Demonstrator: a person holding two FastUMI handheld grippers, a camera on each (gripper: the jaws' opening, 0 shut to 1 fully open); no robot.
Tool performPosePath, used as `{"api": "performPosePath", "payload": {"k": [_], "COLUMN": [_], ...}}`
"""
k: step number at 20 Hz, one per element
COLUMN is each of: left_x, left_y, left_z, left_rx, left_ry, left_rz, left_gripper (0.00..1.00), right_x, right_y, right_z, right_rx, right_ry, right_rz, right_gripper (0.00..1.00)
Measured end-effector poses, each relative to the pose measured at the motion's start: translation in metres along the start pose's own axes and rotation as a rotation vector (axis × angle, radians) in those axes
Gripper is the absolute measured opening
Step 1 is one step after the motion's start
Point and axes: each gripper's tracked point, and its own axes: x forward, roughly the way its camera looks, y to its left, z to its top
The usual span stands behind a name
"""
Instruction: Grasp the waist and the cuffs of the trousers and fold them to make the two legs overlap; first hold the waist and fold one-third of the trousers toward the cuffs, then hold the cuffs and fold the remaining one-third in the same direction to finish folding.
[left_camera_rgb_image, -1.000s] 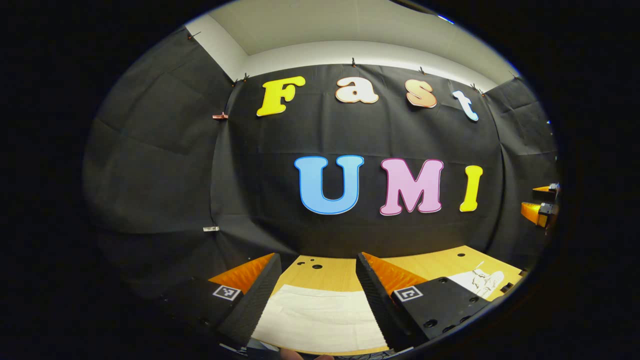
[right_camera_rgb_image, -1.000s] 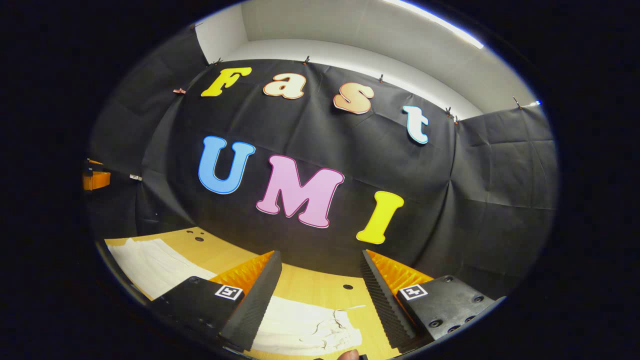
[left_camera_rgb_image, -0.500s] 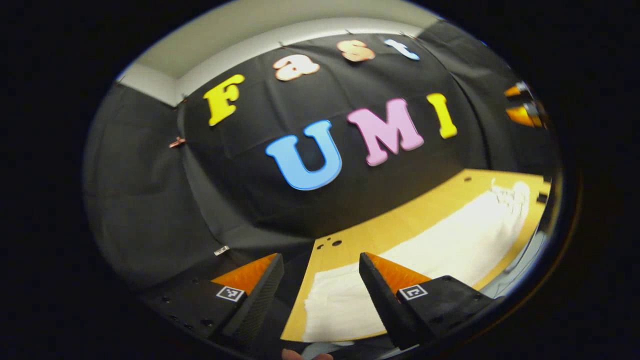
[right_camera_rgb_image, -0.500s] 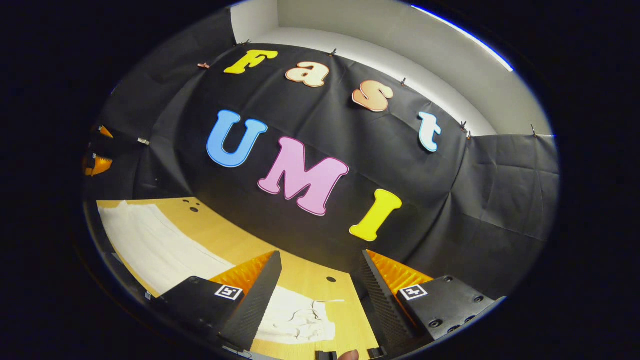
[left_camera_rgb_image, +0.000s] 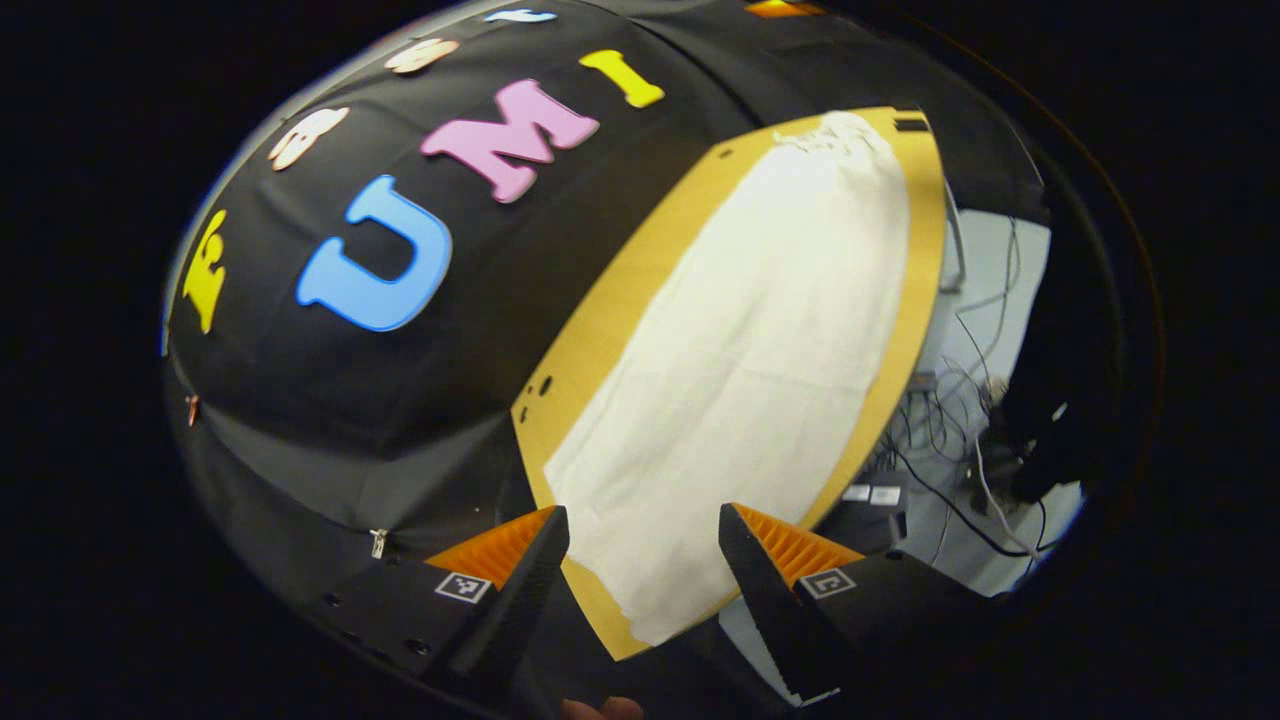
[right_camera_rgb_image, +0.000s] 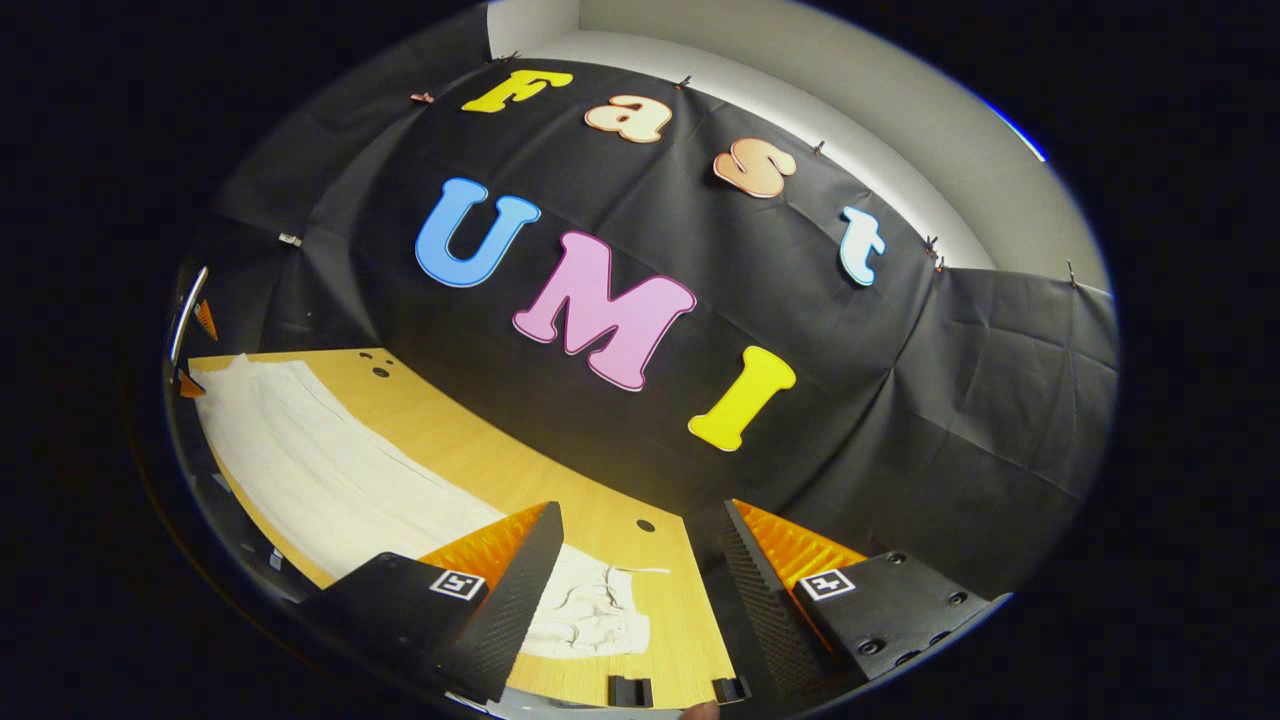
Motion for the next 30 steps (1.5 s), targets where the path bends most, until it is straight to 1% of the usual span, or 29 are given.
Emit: {"api": "performPosePath", "payload": {"k": [3,6,8,9,10,11,13,16,17,19,20,21,23,26,28,29,30], "left_x": [0.021,0.038,0.05,0.052,0.053,0.051,0.053,0.065,0.069,0.08,0.087,0.092,0.104,0.125,0.137,0.14,0.144], "left_y": [-0.031,-0.039,-0.04,-0.044,-0.043,-0.036,-0.021,-0.025,-0.022,-0.016,-0.014,-0.01,-0.002,0.009,0.006,0.005,0.005], "left_z": [-0.026,-0.043,-0.051,-0.047,-0.05,-0.051,-0.054,-0.06,-0.056,-0.052,-0.052,-0.053,-0.051,-0.046,-0.046,-0.045,-0.047], "left_rx": [0.096,0.172,0.198,0.193,0.202,0.215,0.251,0.266,0.291,0.337,0.342,0.34,0.335,0.301,0.301,0.31,0.323], "left_ry": [0.073,0.136,0.184,0.177,0.203,0.205,0.235,0.276,0.266,0.243,0.238,0.24,0.244,0.236,0.233,0.231,0.226], "left_rz": [-0.112,-0.16,-0.181,-0.22,-0.234,-0.239,-0.211,-0.253,-0.256,-0.254,-0.266,-0.28,-0.304,-0.305,-0.337,-0.348,-0.359], "left_gripper": [0.96,0.95,0.96,0.96,0.96,0.92,0.95,0.95,0.95,0.9,0.9,0.87,0.79,0.73,0.55,0.31,0.2], "right_x": [0.011,0.028,0.042,0.049,0.057,0.065,0.079,0.094,0.098,0.1,0.1,0.098,0.093,0.084,0.079,0.078,0.074], "right_y": [-0.002,-0.004,-0.004,-0.004,-0.003,-0.001,0.001,0.006,0.005,0.002,-0.001,-0.001,0.001,0.009,0.009,0.01,0.014], "right_z": [-0.016,-0.035,-0.047,-0.054,-0.061,-0.068,-0.082,-0.095,-0.096,-0.097,-0.098,-0.101,-0.106,-0.119,-0.123,-0.126,-0.131], "right_rx": [-0.007,-0.011,-0.013,-0.011,-0.009,-0.003,0.009,0.023,0.018,0.01,0.008,0.007,-0.005,-0.082,-0.128,-0.14,-0.148], "right_ry": [0.028,0.06,0.082,0.096,0.11,0.12,0.145,0.171,0.175,0.188,0.196,0.211,0.242,0.281,0.303,0.315,0.327], "right_rz": [0.003,0.018,0.023,0.029,0.034,0.042,0.058,0.073,0.068,0.048,0.034,0.023,0.01,0.02,0.033,0.038,0.044], "right_gripper": [0.98,0.98,0.98,0.98,0.98,0.98,0.98,0.98,0.98,0.98,0.98,0.98,0.98,0.98,0.98,0.98,0.98]}}
